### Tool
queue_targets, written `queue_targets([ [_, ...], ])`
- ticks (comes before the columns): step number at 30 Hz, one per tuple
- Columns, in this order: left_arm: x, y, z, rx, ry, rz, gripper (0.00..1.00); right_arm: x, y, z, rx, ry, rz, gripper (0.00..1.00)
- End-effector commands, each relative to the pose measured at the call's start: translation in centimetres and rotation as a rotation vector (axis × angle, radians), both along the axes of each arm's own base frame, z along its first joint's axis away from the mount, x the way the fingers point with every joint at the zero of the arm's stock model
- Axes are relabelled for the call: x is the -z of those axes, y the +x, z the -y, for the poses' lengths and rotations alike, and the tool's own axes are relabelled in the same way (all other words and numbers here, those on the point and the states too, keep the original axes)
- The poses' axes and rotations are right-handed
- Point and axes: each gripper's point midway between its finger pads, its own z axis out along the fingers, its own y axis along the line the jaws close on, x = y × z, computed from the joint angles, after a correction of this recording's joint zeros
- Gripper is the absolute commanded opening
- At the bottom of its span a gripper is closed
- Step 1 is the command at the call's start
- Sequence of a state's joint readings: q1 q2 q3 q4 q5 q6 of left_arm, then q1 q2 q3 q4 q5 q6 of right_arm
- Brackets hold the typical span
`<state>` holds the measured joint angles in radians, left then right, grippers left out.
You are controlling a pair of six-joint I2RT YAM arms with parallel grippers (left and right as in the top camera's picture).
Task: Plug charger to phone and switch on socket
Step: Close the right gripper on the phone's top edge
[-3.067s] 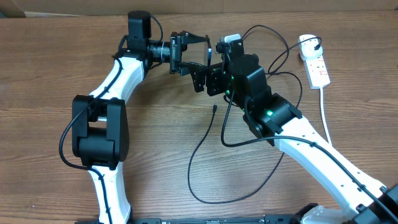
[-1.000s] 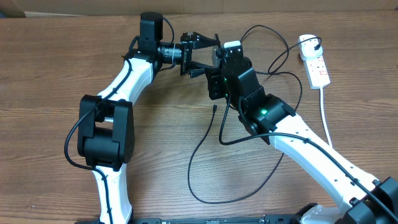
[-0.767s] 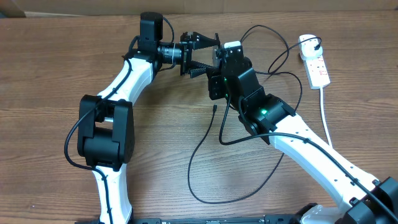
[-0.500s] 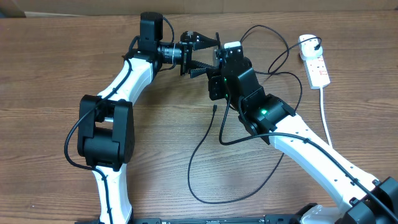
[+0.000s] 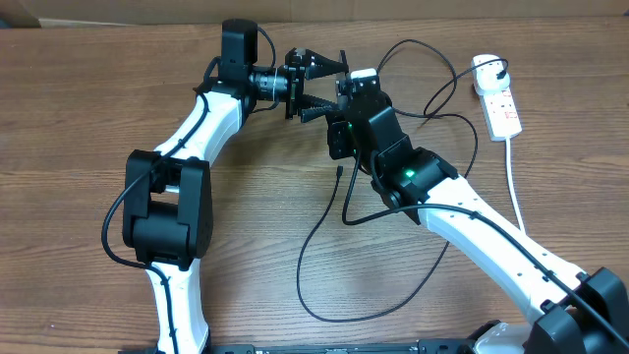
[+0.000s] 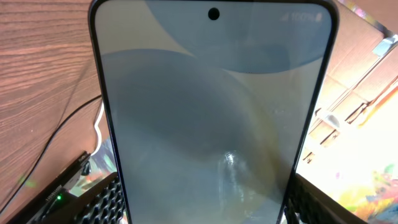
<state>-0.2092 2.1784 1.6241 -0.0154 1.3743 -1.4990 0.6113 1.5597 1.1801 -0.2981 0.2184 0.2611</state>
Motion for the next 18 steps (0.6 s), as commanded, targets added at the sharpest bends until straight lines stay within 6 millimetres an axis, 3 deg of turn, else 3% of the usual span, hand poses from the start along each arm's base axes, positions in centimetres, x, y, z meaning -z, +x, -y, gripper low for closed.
queue_targets([
  [1,-0.48,0.07,0.47,0.019,-0.010,0.057,0.51,-1.49,0.71,0.02,0.033,0.004,0.047,0.35],
  [18,-0.36,0.22,0.56,0.011,-0.004,0.076,0.52,-2.20,1.10,-0.17,0.037,0.023,0.076,0.29],
])
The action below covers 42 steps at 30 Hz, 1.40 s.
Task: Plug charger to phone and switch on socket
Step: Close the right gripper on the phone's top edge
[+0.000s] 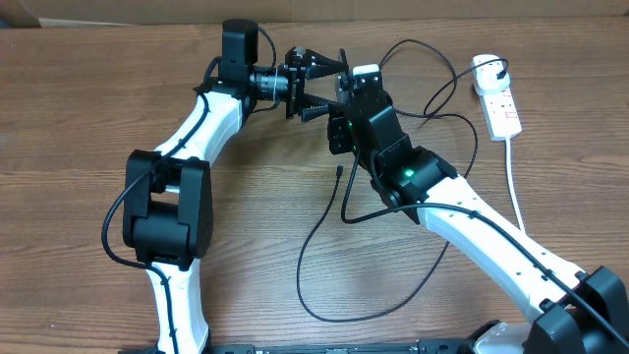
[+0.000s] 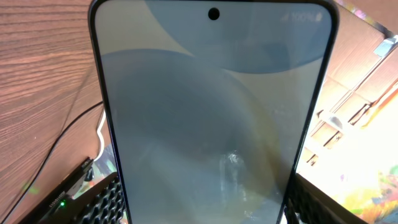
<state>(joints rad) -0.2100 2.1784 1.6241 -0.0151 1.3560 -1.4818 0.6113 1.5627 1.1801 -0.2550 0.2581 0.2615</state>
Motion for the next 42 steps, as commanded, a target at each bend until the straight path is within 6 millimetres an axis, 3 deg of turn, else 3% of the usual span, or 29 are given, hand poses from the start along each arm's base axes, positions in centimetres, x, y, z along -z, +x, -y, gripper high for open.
queue_targets([
  [1,-0.5,0.0,0.5,0.024,-0.012,0.056,0.52,-1.4,0.3,-0.4,0.004,0.016,0.029,0.28],
  [42,-0.6,-1.2,2.2,0.068,-0.018,0.056,0.52,-1.1,0.3,0.2,0.057,0.031,0.011,0.20],
])
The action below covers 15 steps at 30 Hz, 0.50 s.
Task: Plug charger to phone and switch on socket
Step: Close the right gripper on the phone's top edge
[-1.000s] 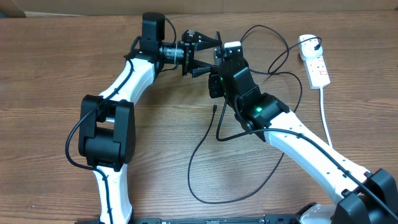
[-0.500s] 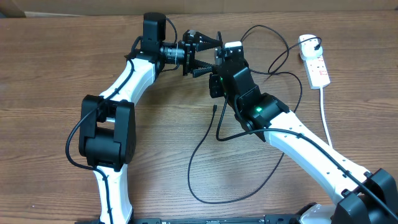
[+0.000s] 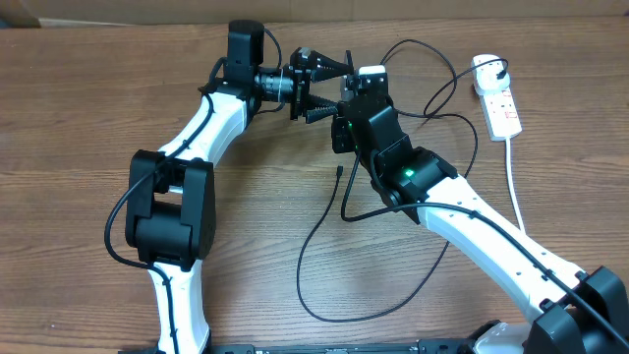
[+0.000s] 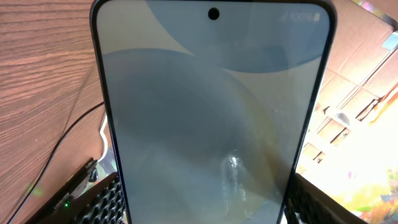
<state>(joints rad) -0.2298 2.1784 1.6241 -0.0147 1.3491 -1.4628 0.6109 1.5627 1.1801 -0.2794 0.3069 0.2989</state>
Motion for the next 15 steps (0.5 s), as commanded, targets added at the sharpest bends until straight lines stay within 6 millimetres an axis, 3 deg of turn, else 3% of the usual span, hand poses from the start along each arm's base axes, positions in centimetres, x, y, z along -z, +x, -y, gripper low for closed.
queue_targets([
  [1,-0.66,-0.79,1.36,0.054,-0.020,0.036,0.52,-1.43,0.26,-0.73,-0.003,0.037,0.026,0.20],
  [15,-0.65,-0.98,1.68,0.060,-0.020,0.036,0.53,-1.26,0.17,-0.66,-0.001,0.036,0.018,0.16],
])
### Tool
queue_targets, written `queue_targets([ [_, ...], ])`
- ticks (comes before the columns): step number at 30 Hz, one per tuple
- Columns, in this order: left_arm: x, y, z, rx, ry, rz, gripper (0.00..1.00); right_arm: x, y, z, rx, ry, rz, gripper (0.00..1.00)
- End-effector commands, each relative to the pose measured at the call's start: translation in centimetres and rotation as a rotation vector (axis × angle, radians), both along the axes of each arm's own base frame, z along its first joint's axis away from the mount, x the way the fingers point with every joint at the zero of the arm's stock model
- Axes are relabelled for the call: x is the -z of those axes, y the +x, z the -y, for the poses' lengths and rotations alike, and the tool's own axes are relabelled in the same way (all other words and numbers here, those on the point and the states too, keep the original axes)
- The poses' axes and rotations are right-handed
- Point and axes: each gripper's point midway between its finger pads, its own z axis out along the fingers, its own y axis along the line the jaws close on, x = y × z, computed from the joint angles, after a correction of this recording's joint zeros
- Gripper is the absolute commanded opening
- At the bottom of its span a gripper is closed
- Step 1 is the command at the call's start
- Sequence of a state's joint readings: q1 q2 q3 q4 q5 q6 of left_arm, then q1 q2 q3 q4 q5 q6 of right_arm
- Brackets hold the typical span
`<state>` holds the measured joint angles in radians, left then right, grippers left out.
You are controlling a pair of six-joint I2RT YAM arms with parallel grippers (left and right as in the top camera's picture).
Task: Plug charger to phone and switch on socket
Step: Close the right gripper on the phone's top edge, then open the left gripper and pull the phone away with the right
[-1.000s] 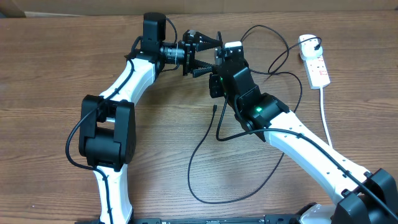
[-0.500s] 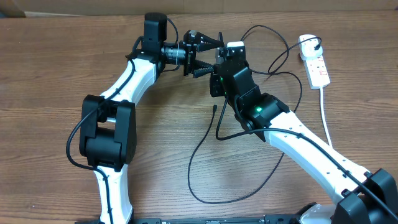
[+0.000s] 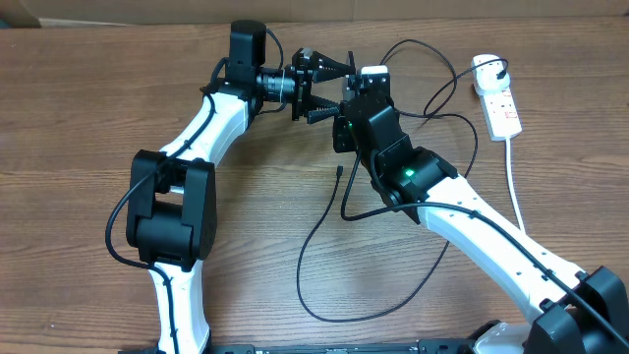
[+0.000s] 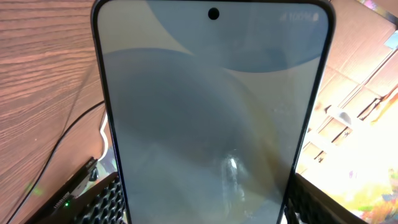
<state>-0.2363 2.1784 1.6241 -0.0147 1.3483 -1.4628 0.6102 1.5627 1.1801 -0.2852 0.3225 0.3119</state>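
The phone (image 4: 211, 124) fills the left wrist view, screen lit, held across its width by my left gripper (image 4: 208, 208), whose ridged pads (image 4: 106, 202) press on both edges. In the overhead view my left gripper (image 3: 334, 85) holds it above the table at the far middle. My right arm's wrist (image 3: 369, 108) hangs right beside it, and its fingers are hidden under the wrist. The black charger cable (image 3: 314, 236) loops over the table with its free plug end (image 3: 339, 170) lying loose. The cable runs to a white charger (image 3: 486, 67) in the white socket strip (image 3: 502, 108).
The wooden table (image 3: 79, 118) spreads to the left and front. Cable loops lie between the right arm and the socket strip at the far right. Cardboard boxes show beyond the phone in the left wrist view.
My left gripper has held the lit phone up at every moment, with the right wrist close beside it. Between the second and third moments the left gripper and phone shifted slightly right. The cable's plug end stayed on the table throughout.
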Motion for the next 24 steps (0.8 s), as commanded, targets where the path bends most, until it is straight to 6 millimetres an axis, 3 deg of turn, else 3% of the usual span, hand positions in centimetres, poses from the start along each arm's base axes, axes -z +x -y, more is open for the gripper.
queue_targets([
  [1,-0.6,-0.8,1.5,0.054,-0.020,0.036,0.52,-1.3,0.1,-1.0,-0.021,0.034,0.019,0.16],
  [24,-0.4,-1.4,2.8,0.066,-0.009,0.062,0.57,-0.9,-0.1,-0.8,-0.011,0.038,0.000,0.08],
])
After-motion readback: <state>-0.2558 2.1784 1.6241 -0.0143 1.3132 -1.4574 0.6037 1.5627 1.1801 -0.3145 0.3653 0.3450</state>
